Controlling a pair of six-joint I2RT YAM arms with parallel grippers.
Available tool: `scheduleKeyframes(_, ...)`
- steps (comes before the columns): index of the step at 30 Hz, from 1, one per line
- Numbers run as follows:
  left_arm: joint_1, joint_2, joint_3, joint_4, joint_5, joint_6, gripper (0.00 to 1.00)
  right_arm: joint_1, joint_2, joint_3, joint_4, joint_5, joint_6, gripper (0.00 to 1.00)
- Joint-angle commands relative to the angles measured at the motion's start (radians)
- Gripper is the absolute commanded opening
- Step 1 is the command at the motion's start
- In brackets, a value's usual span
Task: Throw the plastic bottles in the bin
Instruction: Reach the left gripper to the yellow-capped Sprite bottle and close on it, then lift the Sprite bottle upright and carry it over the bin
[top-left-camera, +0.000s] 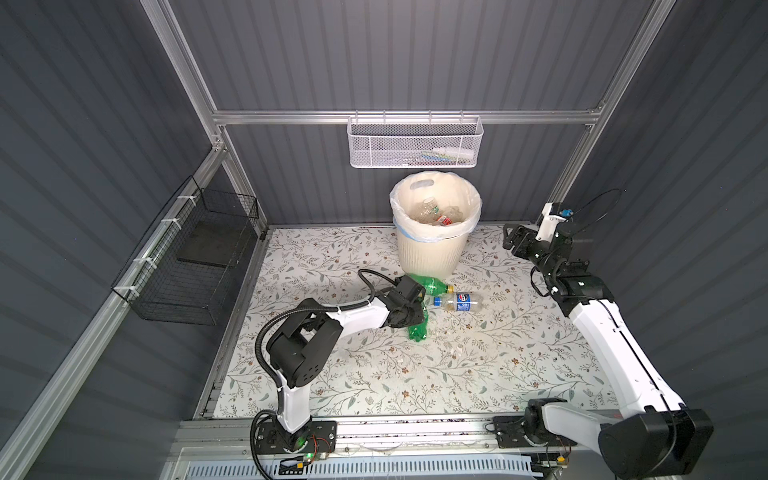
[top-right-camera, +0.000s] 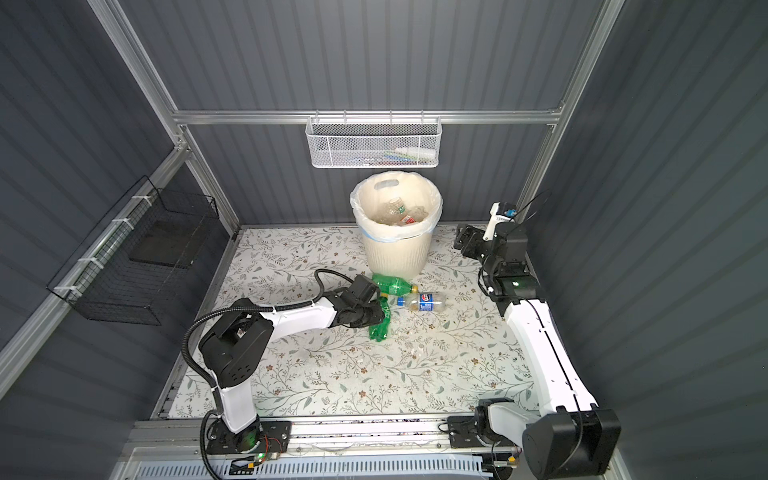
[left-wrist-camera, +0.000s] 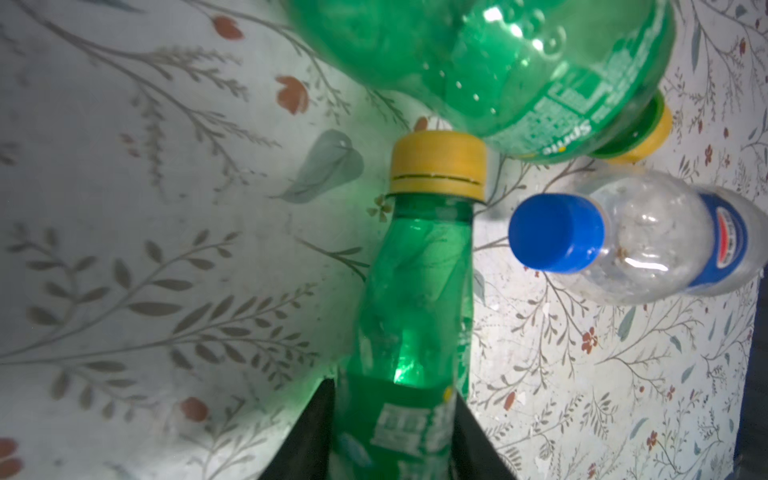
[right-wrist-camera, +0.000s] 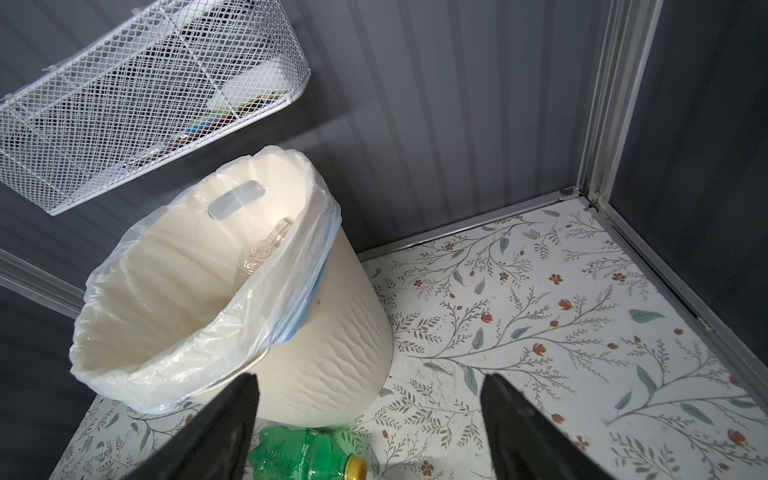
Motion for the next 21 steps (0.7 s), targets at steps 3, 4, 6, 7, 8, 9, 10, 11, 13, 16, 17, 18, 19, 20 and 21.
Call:
scheduleKeyframes(3,0.031,-0.065,-0.043,0.023,-0.023,0.041,0.35,-0.002,-0.012,-0.039,-0.003,-0.020,0.019,0.85)
scheduleKeyframes(4,0.037,-0.076,-0.052,0.030,-0.023,0.044,0.34,-0.002,-0.014,-0.046,-0.011,-0.022,0.017,0.85)
scheduleKeyframes(6,0.047,-0.098,-0.071,0.043,-0.023,0.050,0.32,-0.002,-0.022,-0.060,-0.022,-0.027,0.017,0.84)
scheduleKeyframes(7,0.053,-0.112,-0.086,0.057,-0.022,0.053,0.31,-0.002,-0.025,-0.069,-0.028,-0.026,0.017,0.84)
scheduleKeyframes(8,0.058,-0.125,-0.102,0.072,-0.021,0.053,0.29,-0.001,-0.029,-0.077,-0.035,-0.026,0.017,0.84)
scheduleKeyframes(9,0.062,-0.135,-0.115,0.086,-0.020,0.055,0.28,-0.002,-0.032,-0.082,-0.041,-0.024,0.017,0.84)
scheduleKeyframes(10,0.066,-0.147,-0.124,0.093,-0.021,0.055,0.26,-0.002,-0.036,-0.090,-0.046,-0.022,0.018,0.84)
scheduleKeyframes(11,0.070,-0.158,-0.130,0.095,-0.021,0.058,0.25,-0.001,-0.039,-0.097,-0.049,-0.022,0.020,0.84)
scheduleKeyframes(13,0.077,-0.184,-0.143,0.094,-0.028,0.064,0.24,-0.001,-0.046,-0.106,-0.055,-0.027,0.027,0.84)
scheduleKeyframes(16,0.095,-0.252,-0.177,0.109,-0.050,0.083,0.24,0.000,-0.048,-0.121,-0.063,-0.039,0.034,0.83)
scheduleKeyframes(17,0.103,-0.283,-0.193,0.119,-0.056,0.095,0.25,0.003,-0.049,-0.127,-0.071,-0.039,0.035,0.83)
scheduleKeyframes(18,0.108,-0.309,-0.203,0.126,-0.063,0.109,0.26,0.005,-0.047,-0.134,-0.076,-0.042,0.033,0.82)
scheduleKeyframes(19,0.115,-0.346,-0.217,0.135,-0.074,0.128,0.27,0.008,-0.048,-0.147,-0.085,-0.045,0.031,0.82)
scheduleKeyframes(20,0.122,-0.388,-0.232,0.141,-0.094,0.146,0.28,0.014,-0.049,-0.161,-0.091,-0.047,0.028,0.82)
scheduleKeyframes(21,0.128,-0.423,-0.245,0.145,-0.107,0.163,0.29,0.018,-0.051,-0.174,-0.097,-0.047,0.026,0.82)
